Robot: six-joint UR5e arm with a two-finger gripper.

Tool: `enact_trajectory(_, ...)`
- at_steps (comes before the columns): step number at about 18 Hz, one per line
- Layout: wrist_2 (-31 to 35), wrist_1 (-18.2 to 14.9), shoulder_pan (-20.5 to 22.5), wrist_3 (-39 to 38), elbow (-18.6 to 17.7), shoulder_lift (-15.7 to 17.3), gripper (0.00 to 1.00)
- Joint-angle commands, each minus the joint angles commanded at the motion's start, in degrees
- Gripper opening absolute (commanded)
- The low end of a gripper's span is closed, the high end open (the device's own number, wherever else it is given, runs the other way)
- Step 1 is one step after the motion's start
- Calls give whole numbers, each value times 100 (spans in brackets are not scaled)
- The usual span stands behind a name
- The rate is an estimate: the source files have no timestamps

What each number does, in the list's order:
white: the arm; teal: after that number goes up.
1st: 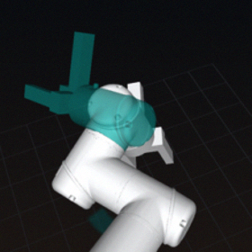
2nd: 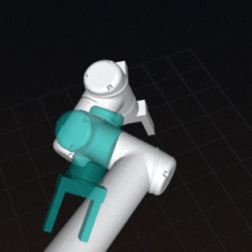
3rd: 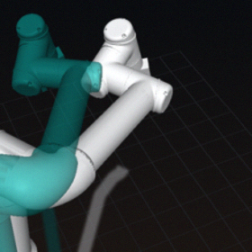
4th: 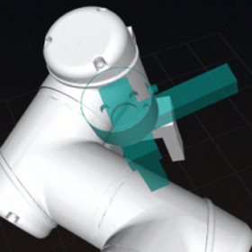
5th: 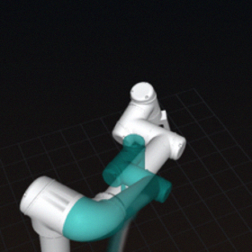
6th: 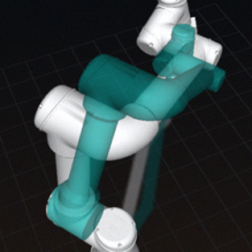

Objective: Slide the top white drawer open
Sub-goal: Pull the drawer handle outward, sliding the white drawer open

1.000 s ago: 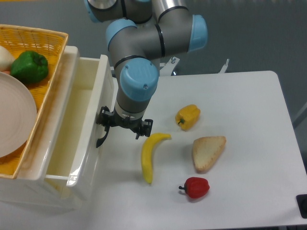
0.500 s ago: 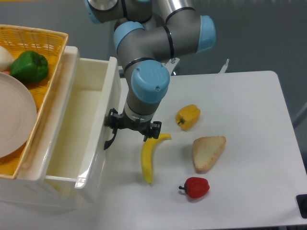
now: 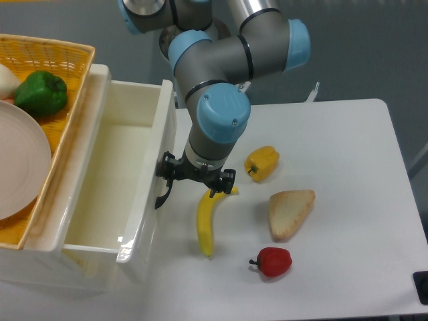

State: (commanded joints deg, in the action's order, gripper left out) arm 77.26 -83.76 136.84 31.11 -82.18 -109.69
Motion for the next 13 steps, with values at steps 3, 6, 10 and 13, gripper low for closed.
enact_trajectory(3,0,0,79,79,0,-9,100)
enact_trajectory(6,0,0,88,79,0,-26,100)
enact_trajectory(10,9,-9,97,70,9,-44,100)
enact_trajectory(13,17,-26,123,62,9,-44,100)
